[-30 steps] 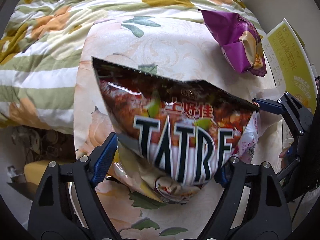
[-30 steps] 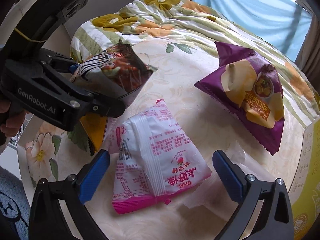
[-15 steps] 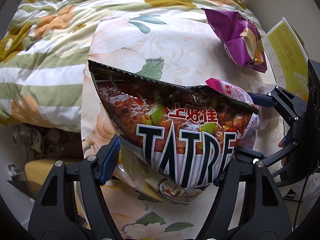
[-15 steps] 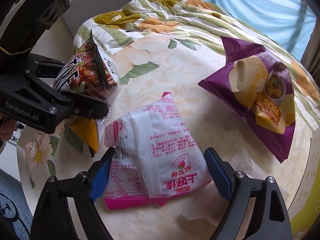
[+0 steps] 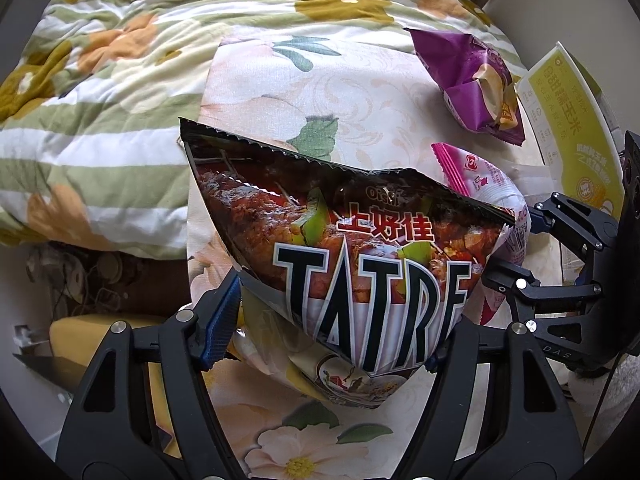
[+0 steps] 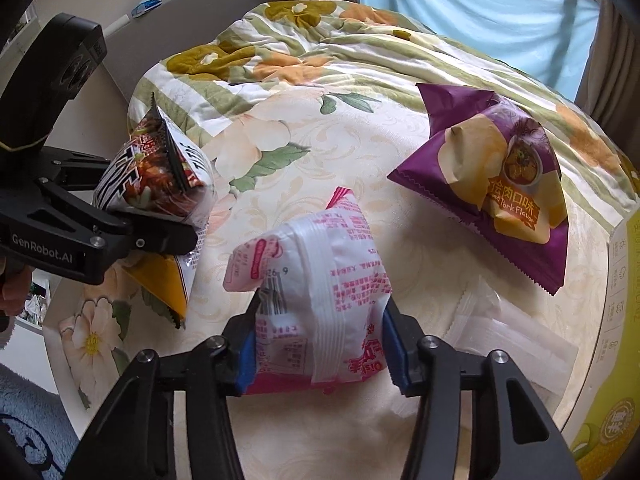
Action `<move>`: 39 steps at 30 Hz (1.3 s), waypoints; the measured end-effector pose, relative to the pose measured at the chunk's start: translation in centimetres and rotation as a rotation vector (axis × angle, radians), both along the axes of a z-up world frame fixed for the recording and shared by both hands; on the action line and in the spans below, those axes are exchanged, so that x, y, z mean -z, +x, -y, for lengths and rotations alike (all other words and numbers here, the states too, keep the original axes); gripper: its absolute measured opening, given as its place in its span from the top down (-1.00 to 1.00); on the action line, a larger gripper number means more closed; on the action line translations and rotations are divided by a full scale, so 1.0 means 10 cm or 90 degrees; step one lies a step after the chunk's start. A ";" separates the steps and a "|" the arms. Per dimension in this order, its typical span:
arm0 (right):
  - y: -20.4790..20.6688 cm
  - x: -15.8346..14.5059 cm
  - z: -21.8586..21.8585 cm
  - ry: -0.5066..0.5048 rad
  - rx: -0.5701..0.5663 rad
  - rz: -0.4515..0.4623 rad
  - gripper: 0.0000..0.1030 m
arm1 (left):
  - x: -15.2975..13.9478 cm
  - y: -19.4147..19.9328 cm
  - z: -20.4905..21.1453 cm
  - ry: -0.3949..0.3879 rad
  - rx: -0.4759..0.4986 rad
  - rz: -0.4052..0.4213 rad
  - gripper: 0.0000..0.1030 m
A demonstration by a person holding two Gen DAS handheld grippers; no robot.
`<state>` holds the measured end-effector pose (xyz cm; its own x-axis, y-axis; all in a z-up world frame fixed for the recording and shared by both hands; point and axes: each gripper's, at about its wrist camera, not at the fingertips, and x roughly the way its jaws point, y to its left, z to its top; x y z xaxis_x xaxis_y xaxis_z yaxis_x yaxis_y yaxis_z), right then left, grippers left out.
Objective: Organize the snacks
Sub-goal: 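Carry both bags over the box, open the left gripper while the right releases its bag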
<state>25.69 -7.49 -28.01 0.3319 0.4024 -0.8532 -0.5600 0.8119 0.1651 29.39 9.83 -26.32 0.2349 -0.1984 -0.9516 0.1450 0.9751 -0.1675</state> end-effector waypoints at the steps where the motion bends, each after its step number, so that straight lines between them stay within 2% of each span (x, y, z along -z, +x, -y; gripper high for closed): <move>1: -0.03 -0.04 0.01 0.005 0.006 0.002 0.10 | -0.04 -0.01 0.00 0.000 0.001 0.004 -0.32; 7: -0.24 -0.48 0.07 0.019 0.056 0.035 0.10 | -0.44 -0.10 -0.02 -0.004 0.007 0.032 -0.32; 11: -0.39 -0.82 0.20 0.031 0.124 0.041 0.10 | -0.79 -0.12 0.05 -0.031 0.032 0.068 -0.32; 20: -0.63 -1.58 0.85 0.053 0.287 0.079 0.10 | -1.51 -0.07 0.58 -0.073 0.098 0.149 -0.32; 24: -0.66 -1.78 1.28 0.048 0.326 0.113 0.10 | -1.71 0.01 0.98 -0.067 0.114 0.174 -0.32; 29: -0.59 -1.87 1.91 0.039 0.350 0.128 0.10 | -1.87 0.14 1.66 -0.072 0.108 0.193 -0.32; 35: -0.44 -1.96 2.65 0.044 0.349 0.141 0.10 | -1.86 0.39 2.69 -0.080 0.123 0.182 -0.32; 39: -0.31 -1.91 3.11 0.059 0.354 0.132 0.10 | -1.76 0.63 3.34 -0.084 0.119 0.173 -0.33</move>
